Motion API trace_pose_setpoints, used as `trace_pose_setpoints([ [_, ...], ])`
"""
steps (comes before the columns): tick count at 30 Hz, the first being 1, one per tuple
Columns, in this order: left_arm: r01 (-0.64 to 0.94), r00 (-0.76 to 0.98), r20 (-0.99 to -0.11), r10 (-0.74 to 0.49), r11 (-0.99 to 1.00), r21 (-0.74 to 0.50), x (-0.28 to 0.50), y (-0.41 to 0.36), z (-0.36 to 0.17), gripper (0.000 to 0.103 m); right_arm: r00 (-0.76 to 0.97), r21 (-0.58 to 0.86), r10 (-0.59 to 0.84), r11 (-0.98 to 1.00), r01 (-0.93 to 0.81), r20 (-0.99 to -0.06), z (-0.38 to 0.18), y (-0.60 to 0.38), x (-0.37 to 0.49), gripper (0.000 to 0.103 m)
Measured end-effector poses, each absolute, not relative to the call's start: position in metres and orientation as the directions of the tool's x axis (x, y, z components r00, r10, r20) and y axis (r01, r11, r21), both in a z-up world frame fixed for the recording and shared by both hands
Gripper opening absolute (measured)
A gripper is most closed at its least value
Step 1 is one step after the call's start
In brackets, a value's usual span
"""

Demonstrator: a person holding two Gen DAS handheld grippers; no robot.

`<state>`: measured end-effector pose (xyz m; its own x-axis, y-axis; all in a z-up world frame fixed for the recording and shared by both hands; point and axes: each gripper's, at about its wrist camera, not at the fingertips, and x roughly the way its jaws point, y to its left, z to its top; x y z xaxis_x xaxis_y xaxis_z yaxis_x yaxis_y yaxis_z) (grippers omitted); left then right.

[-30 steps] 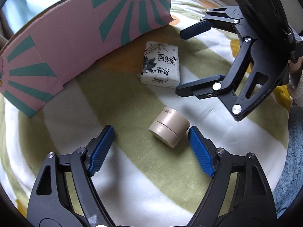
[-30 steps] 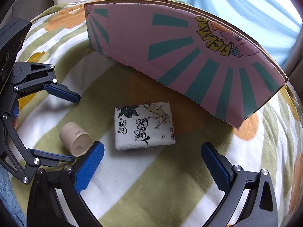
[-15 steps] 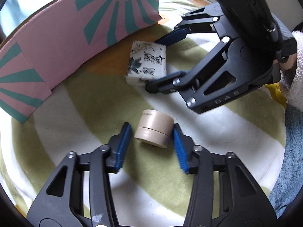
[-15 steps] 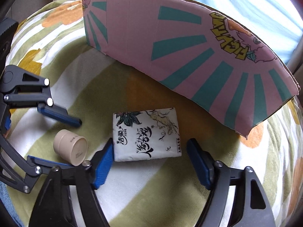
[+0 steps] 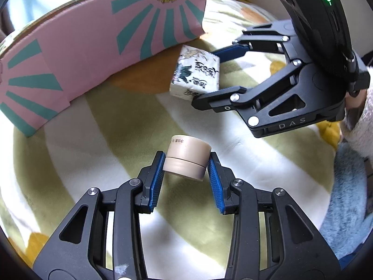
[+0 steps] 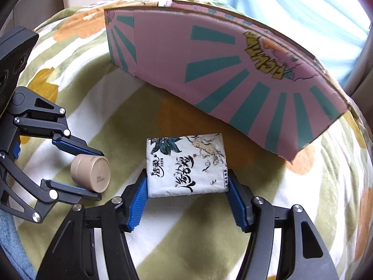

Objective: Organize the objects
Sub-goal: 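Carry the tape roll and tissue pack into the cardboard box and open both tools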

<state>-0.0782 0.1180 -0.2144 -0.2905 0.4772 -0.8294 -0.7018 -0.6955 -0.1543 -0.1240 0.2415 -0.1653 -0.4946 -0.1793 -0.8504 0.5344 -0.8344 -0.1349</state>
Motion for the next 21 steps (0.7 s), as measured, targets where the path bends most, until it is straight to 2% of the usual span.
trace_pose_setpoints([
  [10,-0.666,-0.332,-0.802,0.496,-0.725,-0.173,-0.047,0.091,-0.175,0.034,-0.530,-0.135,-0.186,-0.850,0.509,-0.828,-0.116,0.247,-0.099,0.058],
  [13,-0.653,-0.353,-0.786,0.507,-0.736,-0.182,-0.045,0.081,-0.154,0.034,-0.521,-0.088,-0.222,-0.858,0.505,-0.824,-0.097,0.251,-0.093,0.058],
  [21,-0.632,-0.440,-0.765,0.471,-0.768,-0.109,-0.058,0.074,-0.089,0.034,-0.537,-0.026,-0.259,-0.885,0.466,-0.803,-0.052,0.243,-0.094,0.058],
])
